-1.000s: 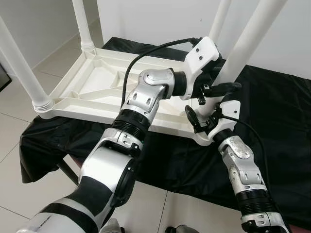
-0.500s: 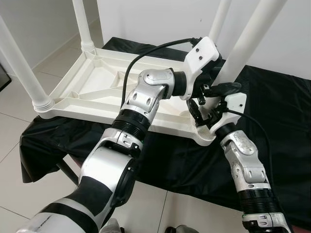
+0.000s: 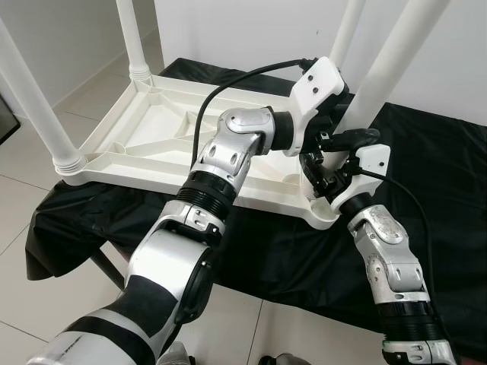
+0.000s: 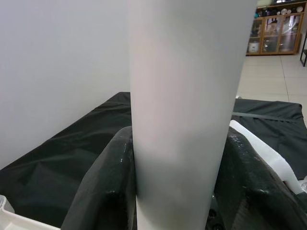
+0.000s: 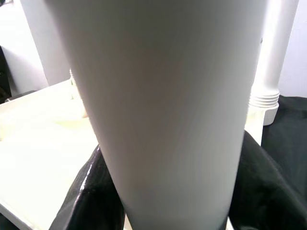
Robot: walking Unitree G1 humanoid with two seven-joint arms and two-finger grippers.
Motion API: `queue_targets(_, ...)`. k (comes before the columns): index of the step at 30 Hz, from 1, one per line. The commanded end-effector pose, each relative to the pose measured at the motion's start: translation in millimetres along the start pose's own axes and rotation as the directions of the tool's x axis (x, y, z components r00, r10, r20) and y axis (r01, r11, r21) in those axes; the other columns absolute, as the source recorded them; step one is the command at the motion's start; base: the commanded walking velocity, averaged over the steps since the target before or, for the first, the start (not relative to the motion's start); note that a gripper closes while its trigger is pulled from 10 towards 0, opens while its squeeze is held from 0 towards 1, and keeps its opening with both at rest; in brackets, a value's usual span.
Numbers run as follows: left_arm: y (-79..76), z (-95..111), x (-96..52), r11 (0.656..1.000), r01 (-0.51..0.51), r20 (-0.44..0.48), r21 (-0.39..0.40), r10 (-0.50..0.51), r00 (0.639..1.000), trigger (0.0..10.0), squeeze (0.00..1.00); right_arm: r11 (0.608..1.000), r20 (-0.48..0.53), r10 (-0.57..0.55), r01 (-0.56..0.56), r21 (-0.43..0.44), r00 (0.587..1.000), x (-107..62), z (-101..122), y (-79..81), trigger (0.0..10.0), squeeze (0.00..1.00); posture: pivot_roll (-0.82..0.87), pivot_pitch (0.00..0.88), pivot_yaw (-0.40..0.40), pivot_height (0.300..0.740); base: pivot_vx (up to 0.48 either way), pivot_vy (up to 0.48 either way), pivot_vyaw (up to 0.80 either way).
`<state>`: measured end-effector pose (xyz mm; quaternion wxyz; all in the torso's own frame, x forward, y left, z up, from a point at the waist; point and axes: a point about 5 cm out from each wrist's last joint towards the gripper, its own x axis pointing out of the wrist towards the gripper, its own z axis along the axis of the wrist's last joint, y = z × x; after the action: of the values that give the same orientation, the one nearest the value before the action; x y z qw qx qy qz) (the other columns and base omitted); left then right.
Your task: Building children table
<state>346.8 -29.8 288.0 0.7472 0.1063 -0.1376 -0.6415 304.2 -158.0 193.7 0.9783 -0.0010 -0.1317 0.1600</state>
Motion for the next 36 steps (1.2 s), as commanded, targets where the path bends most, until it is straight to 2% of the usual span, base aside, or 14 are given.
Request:
queue_targets(1, 11.3, -0.2, 4.1, 0.964, -0.267, -0.010, 0.007, 0.267, 0.964, 10.0, 0.00, 1.000, 0.020, -0.015, 0.015, 0.000, 1.000, -1.8, 6.1, -3.4, 10.0, 0.00, -0.05, 0.015, -0.069, 0.740, 0.000, 0.000, 0.00)
queue_targets(20, 11.1, -5.4, 1.4, 0.964, -0.265, -0.025, 0.021, 0.265, 0.964, 10.0, 0.00, 1.000, 0.009, -0.021, 0.021, 0.004, 1.000, -2.3, 13.7, -5.1, 10.0, 0.00, -0.05, 0.006, -0.074, 0.740, 0.000, 0.000, 0.00)
queue_targets(21, 11.1, -5.4, 1.5, 0.964, -0.264, -0.025, 0.022, 0.265, 0.964, 10.0, 0.00, 1.000, 0.012, -0.020, 0.020, 0.005, 1.000, -2.3, 14.5, -5.2, 9.0, 0.00, -0.05, 0.005, -0.074, 0.740, 0.000, 0.000, 0.00)
queue_targets(24, 11.0, -5.3, 1.6, 0.964, -0.263, -0.024, 0.024, 0.264, 0.964, 10.0, 0.00, 1.000, 0.013, -0.022, 0.022, 0.005, 1.000, -2.6, 15.2, -5.5, 9.1, 0.00, -0.05, 0.004, -0.074, 0.740, 0.000, 0.000, 0.00)
queue_targets(25, 10.8, -5.3, 1.8, 0.965, -0.260, -0.024, 0.026, 0.260, 0.965, 10.0, 0.00, 1.000, 0.012, -0.024, 0.024, 0.005, 1.000, -3.1, 16.0, -5.7, 10.0, 0.00, -0.05, 0.003, -0.073, 0.740, 0.000, 0.000, 0.00)
queue_targets(36, 9.1, -7.1, 2.3, 0.968, -0.249, -0.032, 0.031, 0.249, 0.968, 10.0, 0.00, 1.000, 0.000, -0.021, 0.021, -0.008, 1.000, -3.7, 16.6, -6.8, 10.0, 0.00, -0.05, 0.003, -0.074, 0.740, 0.000, 0.000, 0.00)
